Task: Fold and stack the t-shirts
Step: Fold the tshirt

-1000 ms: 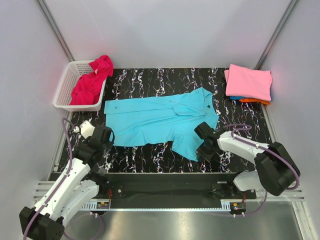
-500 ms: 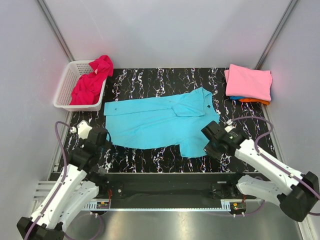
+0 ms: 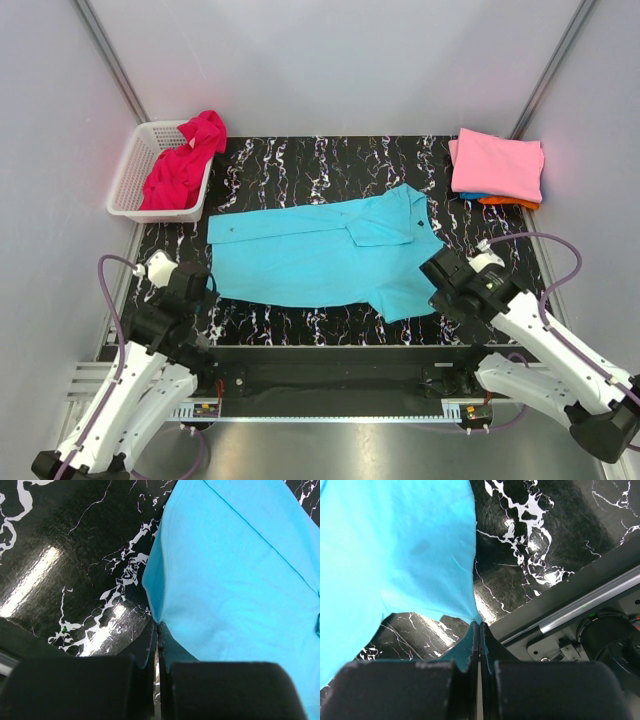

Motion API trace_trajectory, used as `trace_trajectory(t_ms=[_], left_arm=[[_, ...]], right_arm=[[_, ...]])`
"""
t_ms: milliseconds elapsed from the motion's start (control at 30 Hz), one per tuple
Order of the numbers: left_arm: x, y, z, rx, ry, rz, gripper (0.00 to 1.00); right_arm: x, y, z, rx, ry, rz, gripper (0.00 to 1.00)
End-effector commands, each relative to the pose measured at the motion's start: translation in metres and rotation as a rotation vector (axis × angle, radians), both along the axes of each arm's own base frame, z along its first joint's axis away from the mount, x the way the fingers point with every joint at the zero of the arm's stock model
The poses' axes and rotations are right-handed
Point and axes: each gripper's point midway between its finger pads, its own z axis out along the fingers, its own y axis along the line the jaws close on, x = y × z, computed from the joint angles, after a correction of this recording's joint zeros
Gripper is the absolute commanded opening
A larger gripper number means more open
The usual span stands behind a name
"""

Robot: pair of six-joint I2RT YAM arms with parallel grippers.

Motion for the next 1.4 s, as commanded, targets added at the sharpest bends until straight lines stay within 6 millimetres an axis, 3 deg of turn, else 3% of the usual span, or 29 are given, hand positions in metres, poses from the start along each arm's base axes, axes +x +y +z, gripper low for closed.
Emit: trace_trajectory(t_ms=[0,233,567,700,867,967,1133,1367], left_arm=[[0.005,0.001,0.018,-0.022,-0.044,0.034,0.0],[0.012,0.002,0.019,-0.011,-0.027,0.061,0.0],[0.037,0.005,0.022,0.037,-0.007,0.138,0.0],[0.049,0.006,0.028,0.065,-0.002,0.165,0.0],[0.068,0.008,0.033,0.113,0.01,0.201,0.0],[0.079,0.009,0.036,0.123,0.001,0.222,0.0],[0.099,0.008,0.023,0.154,0.048,0.241,0.0],[0.121,0.015,0.004,0.191,0.098,0.277,0.0]], right_arm=[[0.006,-0.008,0.014,-0.027,-0.056,-0.029,0.0],[0.028,0.006,0.021,-0.041,-0.104,0.044,0.0],[0.093,0.014,0.064,-0.231,-0.297,0.172,0.0],[0.118,0.026,0.074,-0.271,-0.35,0.239,0.0],[0.151,0.036,0.065,-0.278,-0.339,0.303,0.0],[0.17,0.025,0.061,-0.275,-0.338,0.29,0.0],[0.201,0.009,0.055,-0.276,-0.35,0.283,0.0],[0.245,0.009,0.045,-0.265,-0.364,0.318,0.0]])
